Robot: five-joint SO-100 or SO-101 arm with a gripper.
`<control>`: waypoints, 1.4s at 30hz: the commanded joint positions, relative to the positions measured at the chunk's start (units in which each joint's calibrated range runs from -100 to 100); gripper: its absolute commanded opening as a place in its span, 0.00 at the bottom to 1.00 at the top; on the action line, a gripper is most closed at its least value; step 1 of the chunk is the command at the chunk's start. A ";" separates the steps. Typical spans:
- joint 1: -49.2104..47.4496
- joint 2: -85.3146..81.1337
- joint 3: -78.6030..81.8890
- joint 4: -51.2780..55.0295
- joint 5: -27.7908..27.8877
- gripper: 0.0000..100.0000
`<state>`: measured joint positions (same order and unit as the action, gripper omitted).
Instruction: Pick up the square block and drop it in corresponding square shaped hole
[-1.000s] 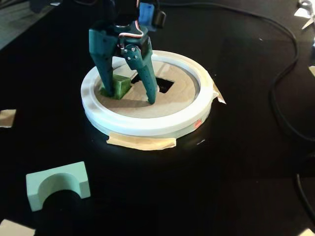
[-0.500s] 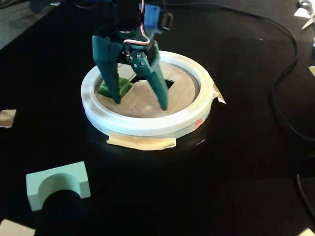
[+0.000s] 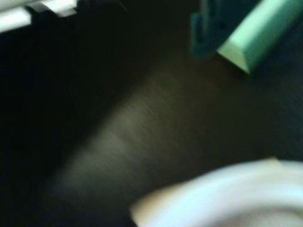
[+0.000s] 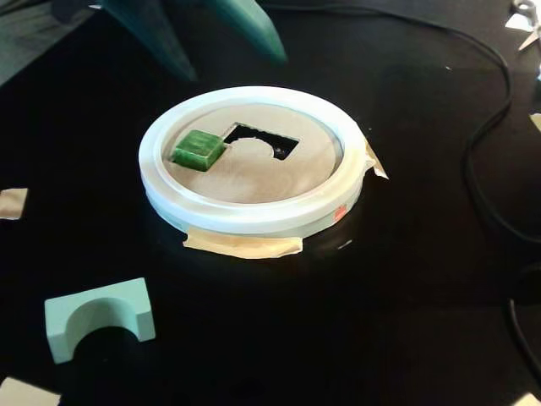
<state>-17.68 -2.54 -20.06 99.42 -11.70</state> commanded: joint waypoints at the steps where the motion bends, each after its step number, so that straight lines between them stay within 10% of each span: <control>1: 12.69 -21.15 10.59 0.58 3.08 0.84; 9: 33.29 -48.56 43.92 0.08 7.23 0.84; 23: 32.16 -92.00 100.48 -32.53 7.23 0.84; 42: 32.16 -94.14 117.05 -32.53 7.28 0.83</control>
<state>14.89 -96.08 96.78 68.77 -4.81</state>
